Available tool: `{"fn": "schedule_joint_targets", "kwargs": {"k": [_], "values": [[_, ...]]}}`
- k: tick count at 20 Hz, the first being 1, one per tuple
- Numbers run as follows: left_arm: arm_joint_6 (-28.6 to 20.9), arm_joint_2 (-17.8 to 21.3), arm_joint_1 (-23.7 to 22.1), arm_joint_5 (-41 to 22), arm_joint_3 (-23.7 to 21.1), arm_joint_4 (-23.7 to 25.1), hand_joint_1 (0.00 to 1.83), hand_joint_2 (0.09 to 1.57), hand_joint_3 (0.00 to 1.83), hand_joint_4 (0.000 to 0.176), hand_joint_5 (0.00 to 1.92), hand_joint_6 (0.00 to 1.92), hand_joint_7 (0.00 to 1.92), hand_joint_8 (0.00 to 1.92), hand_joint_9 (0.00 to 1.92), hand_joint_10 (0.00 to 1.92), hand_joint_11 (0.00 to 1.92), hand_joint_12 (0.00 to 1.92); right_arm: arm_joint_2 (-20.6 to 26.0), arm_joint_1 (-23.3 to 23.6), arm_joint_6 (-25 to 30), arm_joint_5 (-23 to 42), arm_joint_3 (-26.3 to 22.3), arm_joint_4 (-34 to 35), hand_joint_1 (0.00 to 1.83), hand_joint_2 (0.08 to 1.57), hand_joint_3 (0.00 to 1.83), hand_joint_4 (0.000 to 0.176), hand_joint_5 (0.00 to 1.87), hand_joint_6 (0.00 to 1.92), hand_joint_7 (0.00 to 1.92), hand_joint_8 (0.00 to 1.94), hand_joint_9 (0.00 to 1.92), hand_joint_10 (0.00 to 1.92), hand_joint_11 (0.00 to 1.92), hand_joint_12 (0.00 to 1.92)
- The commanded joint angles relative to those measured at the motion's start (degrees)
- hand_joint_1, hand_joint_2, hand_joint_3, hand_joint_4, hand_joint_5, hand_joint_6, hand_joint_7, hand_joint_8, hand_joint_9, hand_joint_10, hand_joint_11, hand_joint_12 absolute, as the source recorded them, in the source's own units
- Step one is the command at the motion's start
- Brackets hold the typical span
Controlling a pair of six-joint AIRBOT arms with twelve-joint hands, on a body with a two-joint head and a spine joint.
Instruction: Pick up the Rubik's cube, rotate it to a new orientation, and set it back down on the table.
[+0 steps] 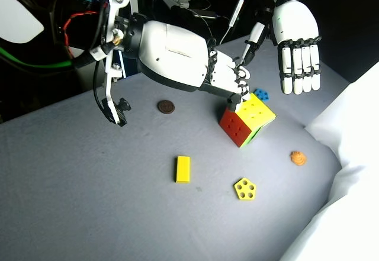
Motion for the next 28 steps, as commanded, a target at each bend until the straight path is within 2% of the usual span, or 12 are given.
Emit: {"fn": "schedule_joint_targets", "kwargs": {"k": [1,5,10,12,15,16,17,18,20,23,25,28], "values": [[-0.04,0.23,-1.13,-4.17,0.03,1.01,0.00,1.19,0.01,0.000,0.00,0.00,0.00,0.00,0.01,0.00,0.00,0.10,0.35,0.65,0.07,5.95,-0.13,0.61,0.00,1.29,0.03,0.000,0.00,0.00,0.00,0.00,0.00,0.00,0.00,0.00],[-0.04,0.17,-1.15,-5.63,-0.19,0.79,0.00,1.20,0.00,0.000,0.00,0.00,0.00,0.00,0.03,0.00,0.00,0.16,0.36,0.62,0.08,5.99,-0.13,0.63,0.00,1.29,0.02,0.000,0.00,0.00,0.00,0.00,0.00,0.00,0.00,0.00],[0.18,-0.69,-0.78,-7.36,-0.04,0.21,0.00,1.21,0.00,0.000,0.00,0.00,0.00,0.00,0.03,0.00,0.00,0.14,0.38,-0.67,-0.37,7.21,-0.13,0.63,0.00,1.28,0.01,0.000,0.00,0.00,0.00,0.00,0.00,0.00,0.00,0.00],[5.22,-2.09,-0.58,-7.50,0.24,-4.31,0.00,1.21,0.00,0.000,0.00,0.00,0.00,0.00,0.02,0.00,0.00,0.14,0.39,-0.74,-0.72,7.68,-0.11,0.63,0.00,1.29,0.02,0.000,0.00,0.00,0.00,0.00,0.00,0.00,0.00,0.00],[6.50,-4.08,0.53,-7.54,0.80,-5.68,0.04,1.21,0.00,0.000,0.00,0.00,0.00,0.00,0.01,0.00,0.00,0.11,0.42,-0.74,-0.76,8.08,-0.09,0.64,0.00,1.29,0.01,0.000,0.00,0.00,0.01,0.00,0.00,0.00,0.00,0.00],[6.50,-4.85,1.08,-8.03,0.98,-5.91,0.19,1.20,0.00,0.000,0.00,0.00,0.00,0.00,0.01,0.00,0.00,0.11,0.42,-0.74,-0.76,8.08,-0.09,0.64,0.00,1.29,0.01,0.000,0.00,0.00,0.00,0.00,0.00,0.00,0.00,0.00],[6.51,-5.43,1.54,-8.87,1.08,-6.19,0.34,1.18,0.00,0.000,0.00,0.00,0.00,0.00,0.03,0.00,0.00,0.19,0.42,-0.74,-0.76,8.07,-0.10,0.64,0.00,1.29,0.01,0.000,0.00,0.00,0.00,0.00,0.00,0.00,0.00,0.00],[6.51,-5.91,1.77,-9.32,1.26,-6.35,0.57,1.16,0.00,0.000,0.00,0.00,0.00,0.00,0.02,0.00,0.00,0.19,0.43,-0.75,-0.76,8.07,-0.10,0.64,0.00,1.30,0.01,0.000,0.00,0.00,0.00,0.00,0.00,0.00,0.00,0.00],[6.51,-7.44,2.84,-9.65,2.17,-7.66,0.78,1.13,0.00,0.000,0.00,0.00,0.00,0.00,0.02,0.00,0.00,0.18,0.43,-0.78,-0.77,8.07,-0.10,0.64,0.00,1.29,0.01,0.000,0.00,0.00,0.00,0.00,0.00,0.00,0.00,0.00],[6.52,-9.61,3.87,-11.17,3.55,-8.03,0.95,1.09,0.00,0.000,0.00,0.00,0.00,0.00,0.05,0.00,0.00,0.27,0.42,-0.78,-0.76,8.07,-0.11,0.64,0.00,1.30,0.01,0.000,0.00,0.00,0.00,0.00,0.00,0.00,0.00,0.00],[6.54,-10.70,4.61,-13.18,4.08,-9.10,0.96,1.08,0.00,0.000,0.00,0.00,0.00,0.00,0.02,0.00,0.00,0.16,0.42,-0.79,-0.76,8.07,-0.13,0.64,0.00,1.30,0.01,0.000,0.00,0.00,0.00,0.00,0.00,0.00,0.00,0.00],[9.58,-12.39,4.64,-15.65,4.78,-14.44,0.98,1.05,0.00,0.000,0.00,0.00,0.00,0.00,0.02,0.00,0.00,0.14,0.41,-0.86,-0.77,8.07,-0.13,0.64,0.00,1.30,0.01,0.000,0.00,0.00,0.00,0.00,0.00,0.00,0.00,0.00]]}}
